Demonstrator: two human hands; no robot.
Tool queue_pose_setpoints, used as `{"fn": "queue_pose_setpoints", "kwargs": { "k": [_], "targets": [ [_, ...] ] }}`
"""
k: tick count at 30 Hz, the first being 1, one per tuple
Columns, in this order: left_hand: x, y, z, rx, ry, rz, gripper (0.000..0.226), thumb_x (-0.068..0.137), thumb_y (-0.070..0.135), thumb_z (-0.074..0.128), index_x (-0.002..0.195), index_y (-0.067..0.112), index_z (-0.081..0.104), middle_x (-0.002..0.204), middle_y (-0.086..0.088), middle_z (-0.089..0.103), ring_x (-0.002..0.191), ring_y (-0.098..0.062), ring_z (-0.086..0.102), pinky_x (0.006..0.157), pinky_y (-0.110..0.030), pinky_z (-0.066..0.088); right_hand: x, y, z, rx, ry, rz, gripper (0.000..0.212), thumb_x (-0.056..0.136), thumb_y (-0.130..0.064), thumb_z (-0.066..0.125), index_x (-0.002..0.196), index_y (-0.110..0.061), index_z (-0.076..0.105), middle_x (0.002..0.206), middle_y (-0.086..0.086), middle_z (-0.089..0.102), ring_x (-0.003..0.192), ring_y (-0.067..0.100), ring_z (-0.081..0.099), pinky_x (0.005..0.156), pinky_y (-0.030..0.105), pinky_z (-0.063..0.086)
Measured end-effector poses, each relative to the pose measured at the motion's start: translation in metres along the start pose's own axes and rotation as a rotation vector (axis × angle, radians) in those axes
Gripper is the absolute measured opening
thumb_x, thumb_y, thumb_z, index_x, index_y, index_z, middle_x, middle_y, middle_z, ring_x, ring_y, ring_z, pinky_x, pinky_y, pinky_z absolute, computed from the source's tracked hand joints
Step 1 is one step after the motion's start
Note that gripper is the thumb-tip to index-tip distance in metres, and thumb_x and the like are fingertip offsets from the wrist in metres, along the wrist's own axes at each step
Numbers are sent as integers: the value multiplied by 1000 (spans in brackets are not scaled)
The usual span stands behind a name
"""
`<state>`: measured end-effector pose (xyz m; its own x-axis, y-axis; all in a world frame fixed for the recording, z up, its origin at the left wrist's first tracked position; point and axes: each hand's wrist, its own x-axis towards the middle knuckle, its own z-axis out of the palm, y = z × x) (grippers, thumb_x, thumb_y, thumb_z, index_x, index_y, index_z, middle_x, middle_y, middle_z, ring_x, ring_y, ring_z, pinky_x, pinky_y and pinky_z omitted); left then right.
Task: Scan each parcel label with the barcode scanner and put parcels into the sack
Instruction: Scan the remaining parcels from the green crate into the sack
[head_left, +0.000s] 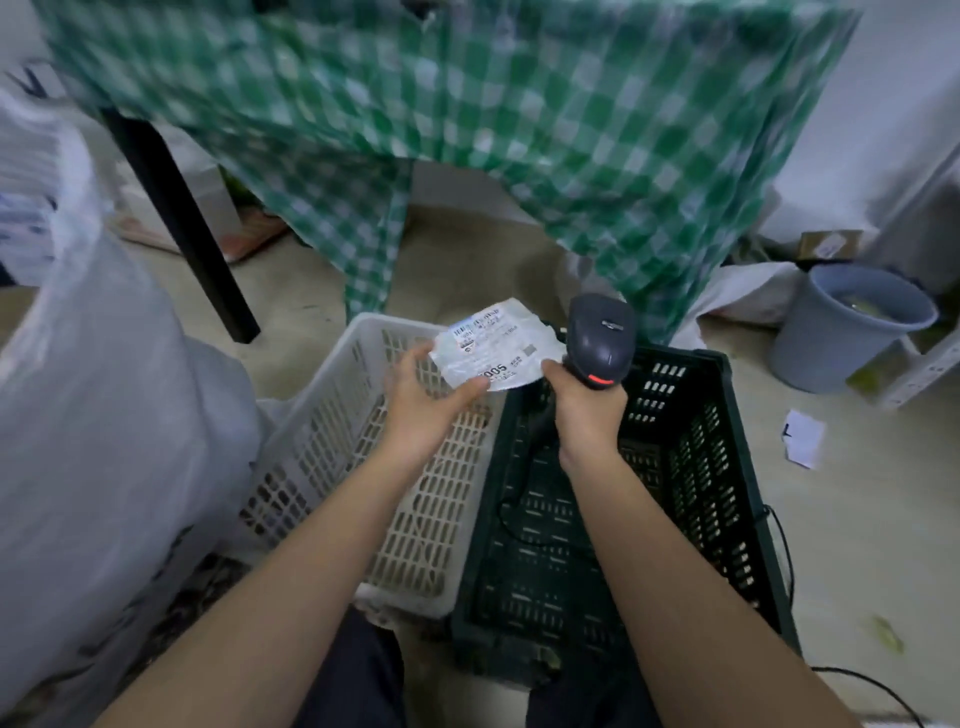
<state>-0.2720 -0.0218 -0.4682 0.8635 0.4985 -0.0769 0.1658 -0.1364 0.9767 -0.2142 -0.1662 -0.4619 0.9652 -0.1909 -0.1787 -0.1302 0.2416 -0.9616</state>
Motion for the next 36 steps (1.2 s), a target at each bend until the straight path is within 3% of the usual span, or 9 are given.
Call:
{"fn": "queue_pose_setpoints", "kwargs": {
  "k": [3, 4, 6, 9, 14, 18, 26, 31, 36],
  "targets": [
    [4, 0, -19, -520, -6, -223, 91, 79, 18, 74, 151, 18, 19, 124, -5, 61, 108, -18, 63, 108, -44, 40, -14, 1, 5, 34, -9, 7, 18, 78, 5, 73, 92, -5, 66, 73, -3, 62, 61, 4, 55, 53, 8, 45],
    [6, -1, -24, -622, -5, -260, 88, 83, 11, 70, 152, 13, 16, 116, -5, 66, 99, -16, 68, 107, -43, 42, -16, 0, 6, 34, -17, 17, 17, 79, 5, 72, 90, -5, 65, 73, -2, 62, 61, 4, 55, 53, 8, 45],
    [11, -5, -31, -687, 32, -302, 80, 85, 5, 67, 151, 7, 21, 123, -12, 63, 95, -17, 69, 95, -37, 52, -16, 0, 8, 20, -49, 27, 16, 79, 5, 73, 85, -7, 65, 73, -1, 62, 62, 6, 56, 53, 8, 46],
    [15, -10, -35, -604, 91, -276, 41, 90, -2, 60, 130, 4, 51, 119, -13, 65, 89, -18, 68, 70, -27, 58, -16, 3, 11, -34, -129, 4, 17, 79, 4, 74, 90, -6, 67, 77, 0, 65, 65, 5, 59, 57, 10, 48],
    [16, -8, -43, -436, 190, -158, 33, 89, -3, 60, 117, 10, 53, 106, -4, 68, 90, -17, 67, 67, -26, 54, -4, 6, 14, -107, -159, -59, 18, 79, -2, 76, 94, -12, 70, 83, -4, 69, 69, 0, 62, 62, 9, 50],
    [15, -10, -50, -380, 111, -126, 28, 89, -2, 60, 110, 16, 55, 109, -3, 69, 93, -18, 68, 72, -32, 53, 3, 7, 17, -164, -265, -15, 25, 79, -2, 76, 102, -4, 69, 88, 1, 70, 72, 3, 64, 62, 11, 52],
    [19, -21, -58, -342, 157, -105, 6, 91, 11, 64, 94, 16, 64, 102, -7, 71, 94, -27, 69, 89, -50, 54, -3, 10, 21, -330, -324, -154, 25, 77, 0, 77, 76, -22, 66, 76, -7, 67, 70, 6, 60, 65, 20, 49],
    [21, -22, -61, -328, 231, -136, 9, 90, 8, 64, 87, 16, 62, 93, -5, 70, 90, -26, 68, 92, -50, 53, -4, 2, 15, -604, -353, -261, 14, 77, -19, 79, 76, -15, 65, 65, -3, 63, 64, 7, 56, 55, 20, 42],
    [21, -23, -61, -316, 256, -134, 13, 90, 6, 63, 84, 18, 62, 87, -2, 68, 81, -20, 66, 92, -48, 53, -19, 2, 15, -738, -566, -208, 32, 79, -21, 75, 68, 6, 62, 56, 9, 56, 56, 12, 51, 56, 26, 39]
  ]
}}
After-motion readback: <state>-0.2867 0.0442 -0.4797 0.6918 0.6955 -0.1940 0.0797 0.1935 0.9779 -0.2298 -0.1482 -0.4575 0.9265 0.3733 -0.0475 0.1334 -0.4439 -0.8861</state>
